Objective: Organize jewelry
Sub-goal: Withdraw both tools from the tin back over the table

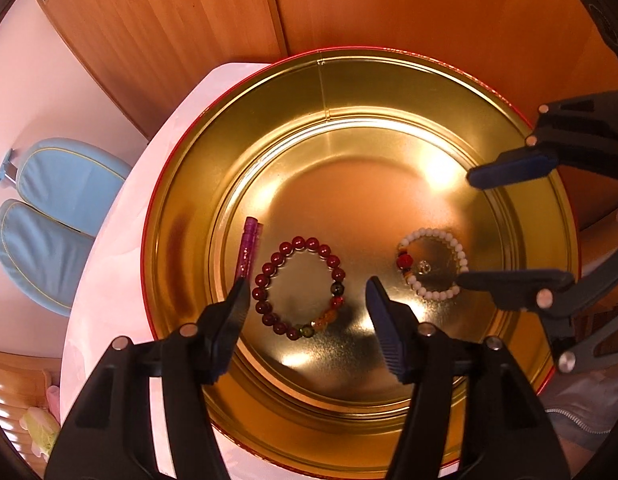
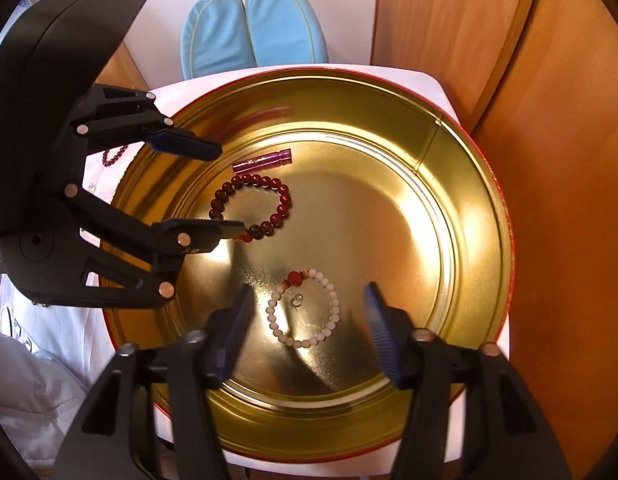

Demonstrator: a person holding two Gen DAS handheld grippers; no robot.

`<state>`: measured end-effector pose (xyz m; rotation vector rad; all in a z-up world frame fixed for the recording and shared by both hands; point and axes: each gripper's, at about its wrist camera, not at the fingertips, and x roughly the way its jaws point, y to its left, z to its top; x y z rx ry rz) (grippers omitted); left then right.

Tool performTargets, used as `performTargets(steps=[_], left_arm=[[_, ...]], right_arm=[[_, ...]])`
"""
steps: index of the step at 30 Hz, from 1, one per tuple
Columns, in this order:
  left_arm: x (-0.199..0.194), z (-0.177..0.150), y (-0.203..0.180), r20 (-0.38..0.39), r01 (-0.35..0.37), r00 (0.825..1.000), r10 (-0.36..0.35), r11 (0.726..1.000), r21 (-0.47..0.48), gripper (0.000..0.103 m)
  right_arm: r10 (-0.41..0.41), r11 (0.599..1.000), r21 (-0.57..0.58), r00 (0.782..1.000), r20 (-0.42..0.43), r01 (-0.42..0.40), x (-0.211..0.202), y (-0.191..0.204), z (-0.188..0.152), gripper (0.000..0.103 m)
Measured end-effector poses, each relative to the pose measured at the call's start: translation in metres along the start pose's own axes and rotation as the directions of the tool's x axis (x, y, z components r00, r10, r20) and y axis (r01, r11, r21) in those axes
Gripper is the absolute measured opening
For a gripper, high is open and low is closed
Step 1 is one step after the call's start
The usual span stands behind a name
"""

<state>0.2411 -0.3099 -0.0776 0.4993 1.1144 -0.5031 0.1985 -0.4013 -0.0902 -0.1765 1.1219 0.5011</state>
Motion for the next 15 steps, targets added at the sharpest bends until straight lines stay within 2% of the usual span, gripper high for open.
performTargets(steps=[2,3,4,8,15], left_arm=[[-0.002,-0.001,-0.002,0.000,-0.008,1.000,0.008,1.000,-0.003,0.063],[-0.004,-0.002,-0.002,0.004,-0.019,1.000,0.019,1.000,-0.007,0.067],[-0.009,-0.004,-0.004,0.010,-0.032,0.999,0.032,0.999,-0.011,0.071],[-0.024,-0.013,-0.003,0.032,-0.052,0.998,0.054,0.998,-0.046,0.079],[-0.051,-0.051,0.007,0.033,-0.018,0.999,0.024,0.987,-0.162,0.080]], right_arm=[[-0.019,1.000,0.005,1.000,0.020,0.019,-0.010,0.001,-0.001,0.081],[-0.029,1.000,0.006,0.999,0.030,0.029,-0.013,0.003,-0.001,0.090],[-0.047,0.999,0.009,0.998,0.044,0.047,-0.017,0.004,-0.002,0.094],[-0.099,0.995,0.038,0.990,0.103,0.096,-0.035,0.005,-0.008,0.095],[-0.073,0.997,0.052,0.984,0.164,0.065,-0.061,0.018,-0.020,0.095]])
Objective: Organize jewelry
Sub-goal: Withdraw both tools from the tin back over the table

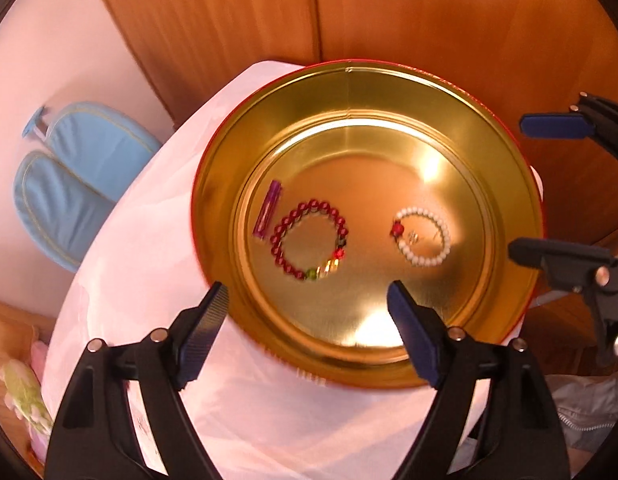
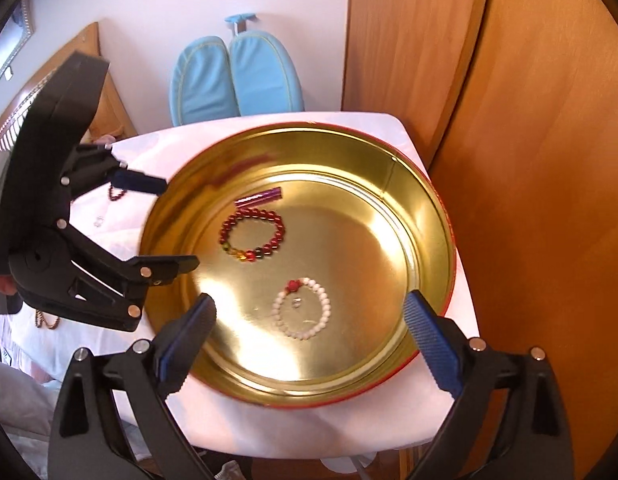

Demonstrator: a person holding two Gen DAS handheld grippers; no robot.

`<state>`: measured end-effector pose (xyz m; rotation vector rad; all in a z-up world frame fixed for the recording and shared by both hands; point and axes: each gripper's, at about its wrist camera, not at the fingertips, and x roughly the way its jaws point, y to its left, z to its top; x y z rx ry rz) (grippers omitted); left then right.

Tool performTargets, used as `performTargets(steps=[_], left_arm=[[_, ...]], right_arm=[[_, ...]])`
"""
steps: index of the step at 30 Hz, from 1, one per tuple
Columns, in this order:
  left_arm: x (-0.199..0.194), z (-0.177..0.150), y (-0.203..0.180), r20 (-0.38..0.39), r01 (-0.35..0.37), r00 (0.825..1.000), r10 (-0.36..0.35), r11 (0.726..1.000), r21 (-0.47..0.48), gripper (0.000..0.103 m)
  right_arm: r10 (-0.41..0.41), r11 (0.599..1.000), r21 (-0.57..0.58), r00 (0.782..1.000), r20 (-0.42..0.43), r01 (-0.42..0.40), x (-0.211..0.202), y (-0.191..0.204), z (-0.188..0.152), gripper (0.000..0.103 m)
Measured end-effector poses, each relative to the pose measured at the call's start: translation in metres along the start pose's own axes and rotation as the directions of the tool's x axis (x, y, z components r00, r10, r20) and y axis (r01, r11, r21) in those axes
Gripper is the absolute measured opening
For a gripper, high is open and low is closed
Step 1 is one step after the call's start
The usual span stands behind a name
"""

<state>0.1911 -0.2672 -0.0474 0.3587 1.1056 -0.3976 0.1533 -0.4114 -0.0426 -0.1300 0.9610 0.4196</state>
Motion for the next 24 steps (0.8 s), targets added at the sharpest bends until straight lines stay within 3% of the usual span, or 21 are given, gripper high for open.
performTargets(steps=[3,6,11,16,24], left_arm=[[-0.013,-0.026,0.007,-0.011,0.002,1.000,-0.002,0.998,-0.066,0.080],[-0.033,-0.055,0.020,0.024,0.006,1.000,-0.002,0.986,-0.164,0.081],[-0.063,-0.114,0.044,0.014,-0.055,0.998,0.062,0.949,-0.310,0.081],[-0.083,-0.168,0.071,-0.042,-0.141,0.990,0.136,0.898,-0.417,0.081],[-0.082,-0.244,0.119,-0.116,-0.173,0.985,0.131,0.836,-0.520,0.081]], right_arm=[[0.023,1.000,-0.008,0.999,0.042,-0.023,-0.012,0.011,-0.004,0.095],[0.074,0.997,-0.029,0.994,0.075,-0.072,-0.023,0.027,-0.005,0.095],[0.167,0.980,-0.123,0.981,0.094,-0.155,-0.029,0.066,-0.004,0.095],[0.262,0.952,-0.184,0.963,0.067,-0.246,-0.024,0.107,0.001,0.095],[0.336,0.905,-0.271,0.942,-0.015,-0.328,-0.007,0.178,0.003,0.095]])
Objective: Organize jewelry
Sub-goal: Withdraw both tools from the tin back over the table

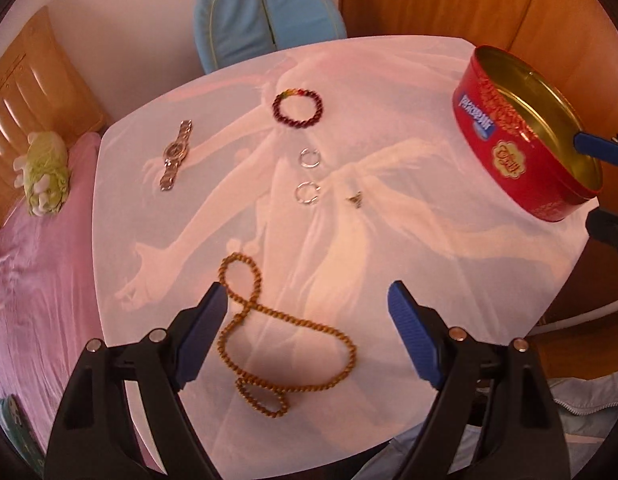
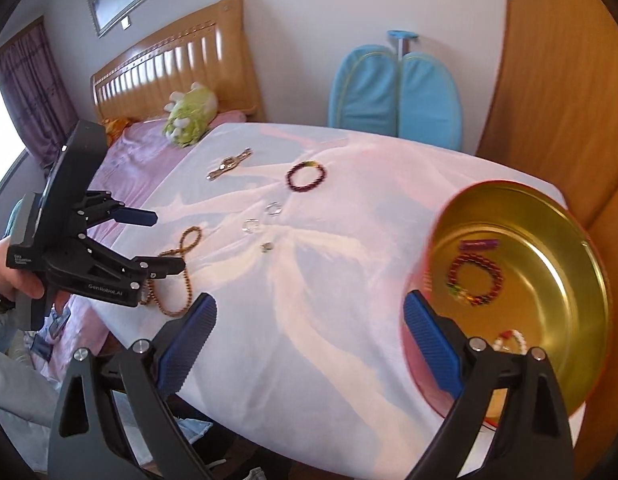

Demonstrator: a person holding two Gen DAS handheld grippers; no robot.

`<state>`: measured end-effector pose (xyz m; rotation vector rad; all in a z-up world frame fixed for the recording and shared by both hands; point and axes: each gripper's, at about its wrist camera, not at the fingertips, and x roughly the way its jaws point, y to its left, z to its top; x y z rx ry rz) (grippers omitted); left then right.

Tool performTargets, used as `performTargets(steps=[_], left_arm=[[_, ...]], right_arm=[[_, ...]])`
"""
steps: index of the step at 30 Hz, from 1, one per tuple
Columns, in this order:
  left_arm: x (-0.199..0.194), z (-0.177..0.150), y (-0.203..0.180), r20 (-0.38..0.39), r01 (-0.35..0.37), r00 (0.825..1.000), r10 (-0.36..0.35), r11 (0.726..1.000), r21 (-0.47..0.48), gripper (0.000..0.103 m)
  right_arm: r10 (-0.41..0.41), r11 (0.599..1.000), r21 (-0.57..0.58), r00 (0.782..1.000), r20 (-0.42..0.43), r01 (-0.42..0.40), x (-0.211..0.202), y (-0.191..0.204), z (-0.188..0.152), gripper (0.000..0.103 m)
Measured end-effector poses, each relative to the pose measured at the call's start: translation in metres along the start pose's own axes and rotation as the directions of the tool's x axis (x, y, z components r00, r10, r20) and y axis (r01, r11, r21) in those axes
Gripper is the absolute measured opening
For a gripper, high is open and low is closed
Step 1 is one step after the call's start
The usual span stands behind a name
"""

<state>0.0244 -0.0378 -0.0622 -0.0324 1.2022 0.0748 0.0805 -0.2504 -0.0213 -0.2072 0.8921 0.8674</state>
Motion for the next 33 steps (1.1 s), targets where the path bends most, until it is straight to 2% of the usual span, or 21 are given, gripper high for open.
performTargets(steps=[5,10,14,17,19,22,25,30,32,33], left_arm=[[0.006,-0.003,0.029,-0.012,0.021,1.000,-0.021,1.000,0.002,0.081],[0.018,0.005,0.042,-0.008,0.016,1.000,-0.015,0.997,0.079,0.081],[0.035,0.015,0.046,-0.016,0.063,0.998,-0.062,0.987,0.147,0.081],[0.046,0.026,0.046,-0.003,0.131,0.991,-0.134,0.967,0.218,0.081],[0.052,0.033,0.044,0.005,0.180,0.982,-0.189,0.943,0.281,0.081],[0.063,0.042,0.039,0.009,0.197,0.977,-0.214,0.915,0.352,0.081],[0.079,0.050,0.037,-0.013,0.202,0.977,-0.212,0.909,0.364,0.081],[0.092,0.055,0.035,-0.010,0.208,0.976,-0.217,0.916,0.344,0.081],[0.093,0.055,0.033,0.001,0.207,0.976,-0.220,0.917,0.341,0.081],[0.093,0.055,0.031,0.007,0.207,0.975,-0.224,0.915,0.346,0.081]], right_arm=[[0.021,1.000,0.006,0.999,-0.039,-0.021,0.032,0.027,0.020,0.095],[0.012,1.000,0.024,0.997,-0.077,-0.010,0.060,0.040,0.035,0.095],[-0.025,0.999,0.040,0.993,-0.118,0.030,0.081,0.047,0.039,0.095],[-0.059,0.996,0.058,0.988,-0.143,0.068,0.096,0.050,0.039,0.095],[-0.086,0.993,0.070,0.984,-0.159,0.098,0.105,0.050,0.038,0.095],[-0.086,0.989,0.102,0.979,-0.185,0.106,0.119,0.046,0.037,0.095],[-0.091,0.990,0.085,0.975,-0.203,0.110,0.132,0.046,0.038,0.095],[-0.085,0.992,0.071,0.974,-0.209,0.102,0.145,0.039,0.039,0.094],[-0.079,0.993,0.068,0.975,-0.209,0.095,0.147,0.036,0.039,0.083],[-0.078,0.993,0.067,0.974,-0.212,0.094,0.149,0.035,0.040,0.082]])
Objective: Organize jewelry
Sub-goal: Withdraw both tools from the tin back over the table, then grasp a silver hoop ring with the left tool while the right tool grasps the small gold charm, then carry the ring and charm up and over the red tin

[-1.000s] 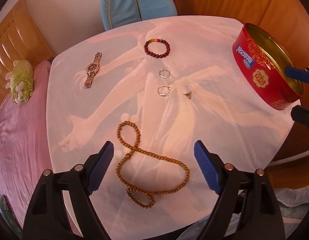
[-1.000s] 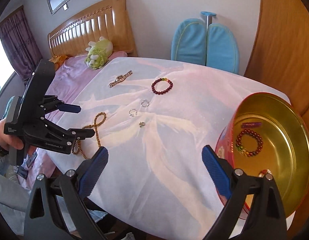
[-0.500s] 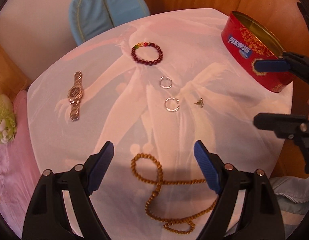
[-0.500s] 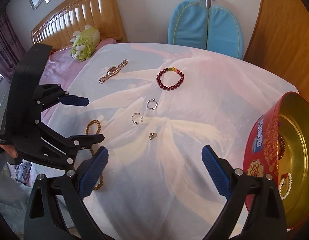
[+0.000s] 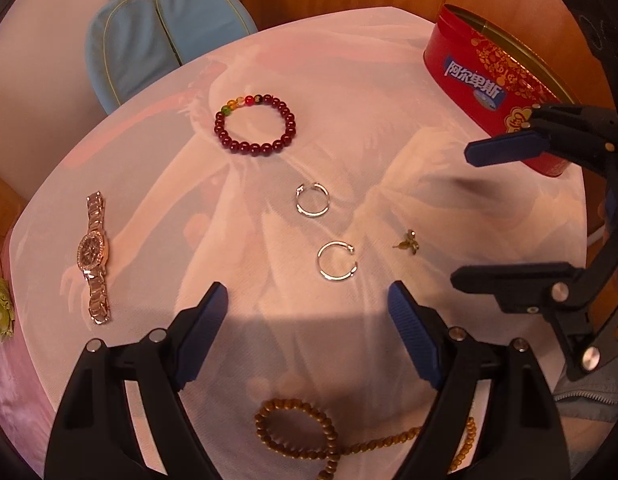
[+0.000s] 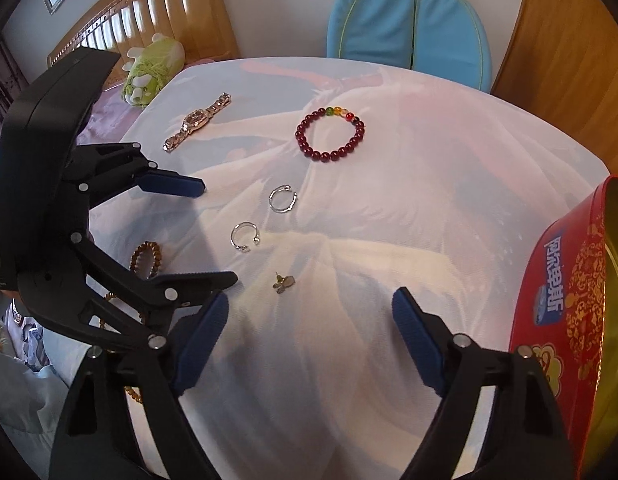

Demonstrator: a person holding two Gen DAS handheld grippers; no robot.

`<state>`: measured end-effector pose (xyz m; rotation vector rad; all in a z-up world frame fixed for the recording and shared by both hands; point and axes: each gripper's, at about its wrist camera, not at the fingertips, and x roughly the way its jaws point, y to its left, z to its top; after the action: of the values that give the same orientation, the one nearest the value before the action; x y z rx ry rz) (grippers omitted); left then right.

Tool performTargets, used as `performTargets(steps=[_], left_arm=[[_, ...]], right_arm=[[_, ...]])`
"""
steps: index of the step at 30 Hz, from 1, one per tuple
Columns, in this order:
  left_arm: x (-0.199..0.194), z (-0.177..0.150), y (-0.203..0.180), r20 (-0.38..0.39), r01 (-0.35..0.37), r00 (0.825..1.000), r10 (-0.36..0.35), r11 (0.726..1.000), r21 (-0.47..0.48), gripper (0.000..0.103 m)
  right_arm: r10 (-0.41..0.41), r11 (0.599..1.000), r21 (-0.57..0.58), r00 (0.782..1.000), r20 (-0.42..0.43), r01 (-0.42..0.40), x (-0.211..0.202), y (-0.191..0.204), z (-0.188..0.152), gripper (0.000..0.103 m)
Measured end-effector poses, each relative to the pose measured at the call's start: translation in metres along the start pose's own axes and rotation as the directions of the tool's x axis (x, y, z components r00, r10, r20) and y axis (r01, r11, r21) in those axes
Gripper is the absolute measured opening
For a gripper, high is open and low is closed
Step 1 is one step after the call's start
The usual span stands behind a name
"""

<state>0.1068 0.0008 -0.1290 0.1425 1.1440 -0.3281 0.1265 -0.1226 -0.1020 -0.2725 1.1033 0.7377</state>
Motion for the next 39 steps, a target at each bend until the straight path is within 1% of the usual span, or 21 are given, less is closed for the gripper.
performTargets(steps=[2,4,5,6,7,10,13,14,15,16,17,18,19,21,23,26,28,30,32,36,39], left_arm=[[0.001,0.000,-0.003,0.008,0.001,1.000,-0.002,1.000,0.020,0.081],[0.000,0.000,-0.007,0.038,-0.018,0.999,0.016,0.999,0.041,0.080],[-0.001,0.000,-0.009,0.057,-0.032,0.998,0.029,0.998,0.055,0.079],[-0.002,0.000,-0.011,0.069,-0.033,0.997,0.028,0.997,0.072,0.069],[0.000,0.001,-0.012,0.065,-0.031,0.998,0.025,0.996,0.088,0.058],[0.001,0.001,-0.011,0.077,-0.021,0.997,0.014,0.995,0.099,0.058],[0.001,0.001,-0.008,0.088,-0.019,0.996,0.010,0.995,0.096,0.057],[0.001,0.002,-0.008,0.093,-0.011,0.996,0.001,0.995,0.100,0.054],[0.000,0.002,-0.009,0.099,-0.004,0.995,-0.006,0.994,0.108,0.046],[0.000,0.002,-0.010,0.103,0.000,0.995,-0.012,0.993,0.118,0.041],[0.000,0.003,-0.011,0.103,0.003,0.995,-0.016,0.992,0.125,0.039],[-0.001,0.003,-0.012,0.104,0.008,0.994,-0.022,0.991,0.132,0.032],[-0.001,0.004,-0.013,0.104,0.012,0.994,-0.027,0.990,0.140,0.023],[-0.001,0.005,-0.013,0.103,0.020,0.994,-0.035,0.990,0.142,0.022],[-0.001,0.005,-0.013,0.102,0.019,0.994,-0.033,0.991,0.135,0.022],[-0.003,0.005,-0.009,0.096,0.018,0.995,-0.029,0.993,0.118,0.022],[-0.005,0.005,-0.006,0.092,0.019,0.995,-0.029,0.994,0.106,0.022],[-0.011,0.006,-0.003,0.103,0.020,0.994,-0.029,0.996,0.087,0.022],[-0.020,0.007,0.002,0.121,0.039,0.992,-0.046,0.997,0.062,0.022],[-0.038,0.010,0.007,0.162,0.023,0.986,-0.031,0.998,0.051,0.022],[-0.051,0.014,0.009,0.187,0.014,0.982,-0.023,0.999,0.048,0.022]], right_arm=[[0.008,1.000,-0.005,1.000,-0.008,-0.008,0.004,-0.001,0.001,0.082],[0.020,0.999,-0.025,1.000,-0.004,-0.020,0.007,-0.001,0.003,0.079],[0.026,0.999,-0.030,1.000,-0.006,-0.027,0.009,-0.001,0.004,0.075],[0.031,0.999,-0.034,0.999,-0.011,-0.031,0.012,-0.001,0.005,0.071],[0.031,0.999,-0.039,0.999,-0.016,-0.032,0.015,-0.001,0.006,0.070],[0.041,0.998,-0.051,0.999,-0.019,-0.042,0.021,0.001,0.008,0.065],[0.032,0.996,-0.084,0.999,-0.023,-0.034,0.025,0.005,0.008,0.051],[0.029,0.995,-0.090,0.999,-0.028,-0.031,0.027,0.006,0.007,0.048],[0.027,0.995,-0.094,0.999,-0.019,-0.028,0.027,0.006,0.007,0.046],[0.029,0.995,-0.094,0.999,-0.016,-0.031,0.027,0.007,0.007,0.046],[0.030,0.995,-0.095,0.999,-0.012,-0.031,0.028,0.007,0.008,0.045],[0.025,0.994,-0.102,1.000,-0.007,-0.025,0.028,0.009,0.008,0.041],[0.011,0.993,-0.119,1.000,-0.002,-0.011,0.028,0.011,0.007,0.031],[0.006,0.992,-0.126,1.000,0.005,-0.006,0.029,0.012,0.007,0.012],[0.011,0.992,-0.126,1.000,0.010,-0.010,0.029,0.012,0.006,0.013],[0.029,0.995,-0.093,0.999,0.016,-0.028,0.027,0.008,0.006,0.012],[0.041,0.997,-0.074,0.998,0.041,-0.038,0.020,0.006,0.007,0.012],[0.058,0.997,-0.048,0.997,0.060,-0.055,0.011,0.004,0.008,0.012],[0.060,0.998,-0.034,0.995,0.075,-0.057,0.003,0.003,0.009,0.012],[0.055,0.998,-0.016,0.994,0.093,-0.053,-0.011,0.004,0.008,0.012],[0.053,0.998,0.008,0.991,0.123,-0.055,-0.028,0.005,0.007,0.012]])
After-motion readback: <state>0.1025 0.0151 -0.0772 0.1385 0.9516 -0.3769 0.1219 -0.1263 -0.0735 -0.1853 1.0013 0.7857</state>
